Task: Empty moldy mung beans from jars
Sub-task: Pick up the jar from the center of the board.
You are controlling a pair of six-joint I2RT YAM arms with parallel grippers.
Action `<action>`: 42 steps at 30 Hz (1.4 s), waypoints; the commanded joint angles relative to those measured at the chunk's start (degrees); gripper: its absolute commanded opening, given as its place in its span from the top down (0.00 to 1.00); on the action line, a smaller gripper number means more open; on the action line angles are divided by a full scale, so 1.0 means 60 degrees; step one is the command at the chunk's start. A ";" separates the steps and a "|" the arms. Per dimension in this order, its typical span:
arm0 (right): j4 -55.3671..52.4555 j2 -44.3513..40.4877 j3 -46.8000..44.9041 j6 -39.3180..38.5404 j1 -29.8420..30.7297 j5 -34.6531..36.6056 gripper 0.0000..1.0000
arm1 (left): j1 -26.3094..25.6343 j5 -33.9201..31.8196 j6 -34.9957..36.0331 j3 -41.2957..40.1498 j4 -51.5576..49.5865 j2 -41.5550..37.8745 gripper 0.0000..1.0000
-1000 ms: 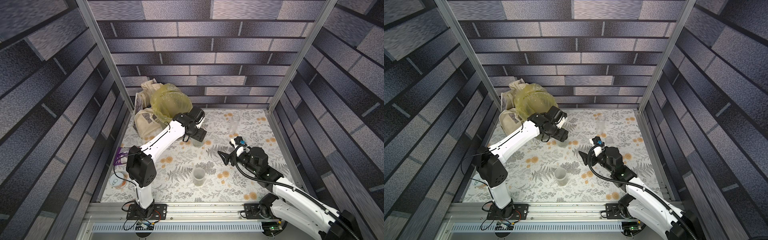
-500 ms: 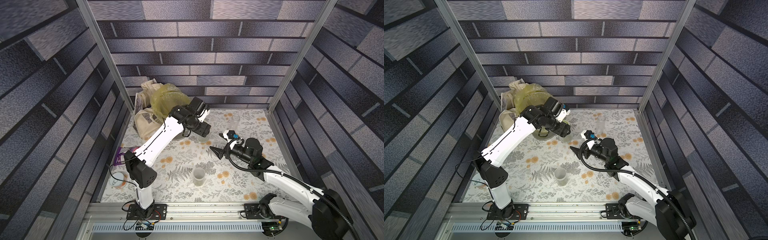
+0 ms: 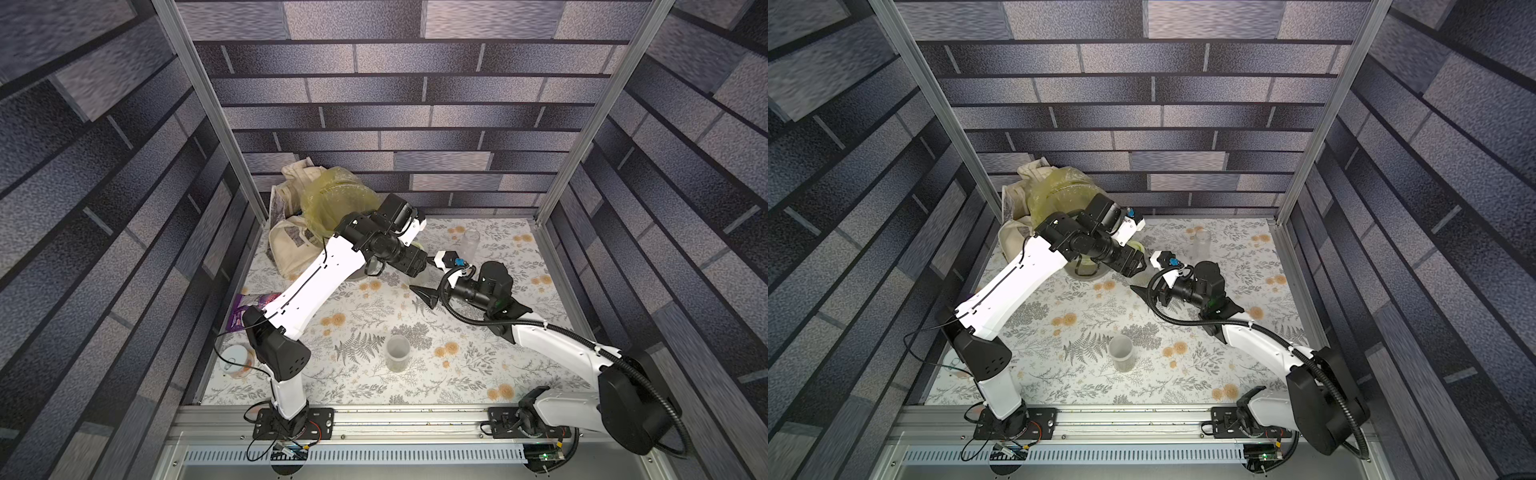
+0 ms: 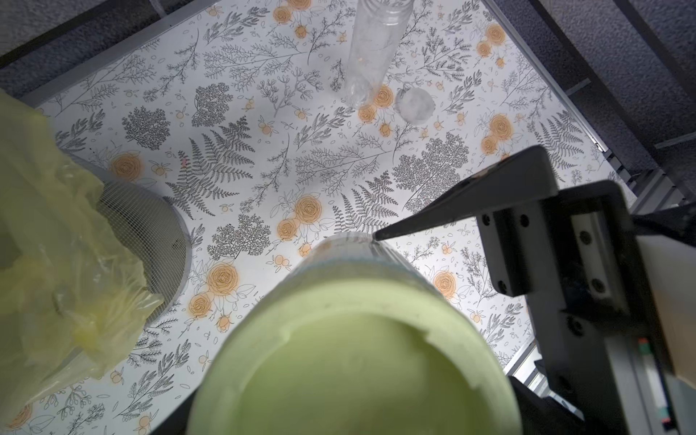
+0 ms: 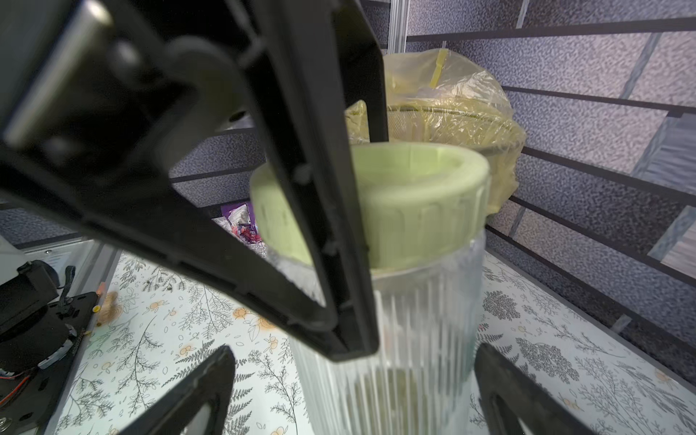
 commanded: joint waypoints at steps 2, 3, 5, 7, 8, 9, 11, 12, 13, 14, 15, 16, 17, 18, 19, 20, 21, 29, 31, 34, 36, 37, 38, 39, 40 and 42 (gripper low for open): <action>0.0285 0.0118 0.0354 -0.0282 -0.0069 -0.0489 0.00 | -0.0011 0.0306 0.0190 0.0631 0.0460 -0.0709 0.55; 0.0223 0.0156 0.0386 -0.0337 -0.0068 -0.0461 0.00 | 0.0013 0.0280 0.0155 0.0623 0.0526 -0.0724 0.55; 0.0035 0.0208 0.0482 -0.0403 -0.0072 -0.0391 0.00 | 0.0013 0.0339 0.0105 0.0627 0.0658 -0.0747 0.55; 0.0021 0.0250 0.0512 -0.0444 -0.0083 -0.0303 0.00 | 0.0023 0.0519 0.0060 0.0636 0.0739 -0.0754 0.56; 0.0110 0.0267 0.0508 -0.0433 -0.0098 -0.0274 0.00 | 0.0028 0.0605 0.0020 0.0636 0.0765 -0.0777 0.56; 0.0206 0.0293 0.0506 -0.0408 -0.0111 -0.0261 0.00 | 0.0028 0.0724 -0.0025 0.0636 0.0815 -0.0769 0.55; 0.0347 0.0365 0.0531 -0.0376 -0.0127 -0.0223 0.00 | 0.0024 0.0958 -0.0082 0.0639 0.0878 -0.0795 0.55; 0.0393 0.0430 0.0584 -0.0347 -0.0124 -0.0222 0.00 | 0.0025 0.1097 -0.0089 0.0636 0.0905 -0.0811 0.56; 0.0402 0.0490 0.0653 -0.0337 -0.0138 -0.0240 0.00 | 0.0023 0.1187 -0.0100 0.0577 0.0988 -0.0855 0.56; 0.0394 0.0562 0.0719 -0.0341 -0.0142 -0.0271 0.00 | 0.0040 0.1269 -0.0135 0.0502 0.1081 -0.0882 0.56; 0.0415 0.0623 0.0767 -0.0338 -0.0154 -0.0300 0.00 | 0.0070 0.1339 -0.0147 0.0462 0.1168 -0.0928 0.56; 0.0443 0.0661 0.0791 -0.0342 -0.0157 -0.0289 0.00 | 0.0082 0.1395 -0.0149 0.0412 0.1226 -0.0958 0.56; 0.0522 0.0703 0.0794 -0.0337 -0.0171 -0.0270 0.00 | 0.0111 0.1437 -0.0175 0.0393 0.1256 -0.0986 0.56; 0.0659 0.0719 0.0762 -0.0291 -0.0197 -0.0245 0.00 | 0.0134 0.1498 -0.0198 0.0389 0.1272 -0.0989 0.56; 0.0815 0.0722 0.0734 -0.0207 -0.0222 -0.0233 0.00 | 0.0161 0.1588 -0.0230 0.0392 0.1259 -0.0978 0.56; 0.1016 0.0719 0.0702 -0.0103 -0.0237 -0.0244 0.00 | 0.0207 0.1705 -0.0284 0.0395 0.1278 -0.0971 0.56; 0.1206 0.0722 0.0674 0.0027 -0.0259 -0.0328 0.01 | 0.0260 0.1842 -0.0333 0.0362 0.1286 -0.0942 0.56; 0.2253 0.0605 0.0594 0.0783 -0.0362 -0.0827 0.18 | 0.0540 0.2346 -0.0601 0.0117 0.1673 -0.0938 0.56; 0.2404 0.0605 0.0568 0.0895 -0.0389 -0.0907 0.23 | 0.0585 0.2364 -0.0612 0.0124 0.1665 -0.0932 0.56; 0.2665 0.0605 0.0508 0.1074 -0.0402 -0.0976 0.29 | 0.0618 0.2410 -0.0648 0.0072 0.1660 -0.0906 0.56; 0.2867 0.0634 0.0469 0.1234 -0.0434 -0.0973 0.35 | 0.0661 0.2414 -0.0667 0.0010 0.1669 -0.0899 0.55; 0.2960 0.0660 0.0462 0.1325 -0.0448 -0.0978 0.36 | 0.0684 0.2417 -0.0682 -0.0039 0.1676 -0.0914 0.54; 0.2997 0.0675 0.0462 0.1365 -0.0461 -0.0984 0.37 | 0.0710 0.2442 -0.0702 -0.0104 0.1713 -0.0934 0.53; 0.3005 0.0689 0.0465 0.1415 -0.0462 -0.0992 0.39 | 0.0730 0.2434 -0.0729 -0.0170 0.1774 -0.0952 0.52; 0.3001 0.0704 0.0464 0.1465 -0.0478 -0.1013 0.40 | 0.0732 0.2442 -0.0760 -0.0271 0.1886 -0.1002 0.50; 0.2931 0.0714 0.0479 0.1526 -0.0492 -0.1003 0.43 | 0.0737 0.2286 -0.0860 -0.0531 0.2184 -0.1163 0.43</action>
